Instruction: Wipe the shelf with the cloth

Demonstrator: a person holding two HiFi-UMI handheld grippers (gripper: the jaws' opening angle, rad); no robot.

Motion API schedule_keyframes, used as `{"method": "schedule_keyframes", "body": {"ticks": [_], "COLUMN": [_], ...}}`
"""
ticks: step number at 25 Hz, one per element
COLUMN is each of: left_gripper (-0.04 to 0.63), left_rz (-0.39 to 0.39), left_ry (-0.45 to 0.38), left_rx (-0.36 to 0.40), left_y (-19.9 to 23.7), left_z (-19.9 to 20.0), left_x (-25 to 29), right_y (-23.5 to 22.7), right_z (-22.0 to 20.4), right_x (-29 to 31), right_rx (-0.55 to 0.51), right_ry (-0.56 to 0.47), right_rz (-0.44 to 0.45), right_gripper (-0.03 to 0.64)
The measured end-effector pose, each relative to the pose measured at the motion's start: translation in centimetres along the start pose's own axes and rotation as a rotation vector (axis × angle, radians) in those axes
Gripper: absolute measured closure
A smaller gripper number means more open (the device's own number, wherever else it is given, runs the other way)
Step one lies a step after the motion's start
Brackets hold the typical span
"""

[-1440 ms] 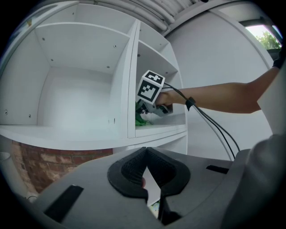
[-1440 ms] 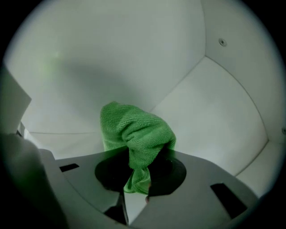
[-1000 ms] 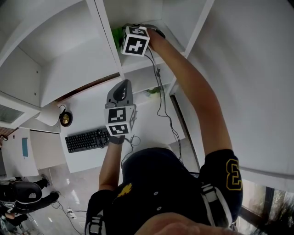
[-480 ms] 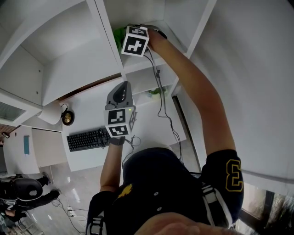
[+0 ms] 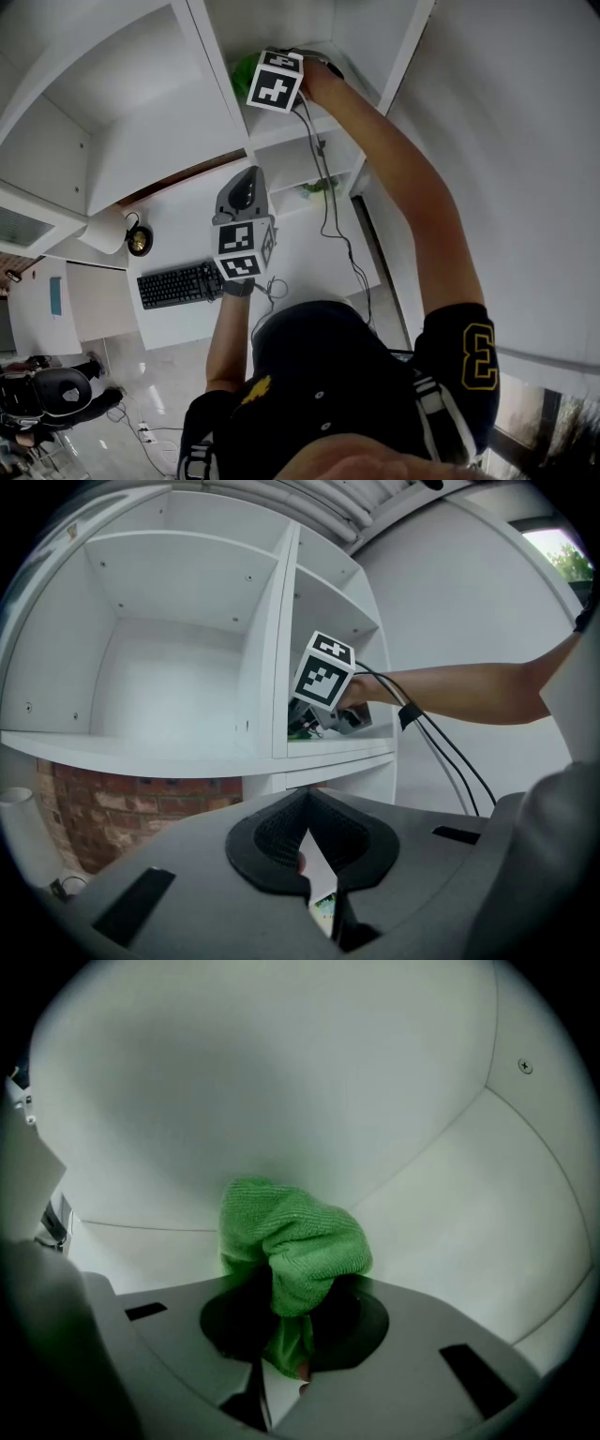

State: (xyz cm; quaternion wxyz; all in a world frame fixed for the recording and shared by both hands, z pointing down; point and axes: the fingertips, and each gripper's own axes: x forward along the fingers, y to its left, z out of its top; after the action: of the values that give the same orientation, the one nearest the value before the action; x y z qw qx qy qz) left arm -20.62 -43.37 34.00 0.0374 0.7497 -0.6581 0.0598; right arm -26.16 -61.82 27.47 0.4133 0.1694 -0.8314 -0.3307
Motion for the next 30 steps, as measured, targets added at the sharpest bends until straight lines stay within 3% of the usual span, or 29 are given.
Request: {"method": "schedule_keyframes", "body": {"ticks": [13, 16, 25, 27, 30], "left_gripper": [0.577, 0.577, 0.577, 0.577, 0.577], "left_rz": [0.003, -0.013, -0.054, -0.059, -0.065], "left_ry": [0.018, 0.024, 0.029, 0.033, 0.037], "left_rx": [0.024, 0.03, 0.038, 0.035, 0.03], "left_y": [0.4, -0.2, -1.7, -1.9, -2.3], "left_z": [-0.2, -0.3, -0.6, -0.8, -1.0], "left_x": [-0.4, -0.2, 0.6, 0.8, 0.8], "right_y": [-1.0, -1.3, -3.4, -4.1, -5.2], "right_z": [-2.1, -3.9, -7.7, -9.6, -13.1], "right_x": [-0.6, -0.8, -1.9, -2.4, -3.6], "right_rx": [0.079, 0.142, 0.248, 0.304, 0.512], "right_ry": [0.042, 0.099, 0.171, 0.247, 0.376], "right_rz": [-0.014, -0.026, -0.124, -0.176, -0.237], "right_gripper": [0.56, 0.56, 0.56, 0.56, 0.56]}}
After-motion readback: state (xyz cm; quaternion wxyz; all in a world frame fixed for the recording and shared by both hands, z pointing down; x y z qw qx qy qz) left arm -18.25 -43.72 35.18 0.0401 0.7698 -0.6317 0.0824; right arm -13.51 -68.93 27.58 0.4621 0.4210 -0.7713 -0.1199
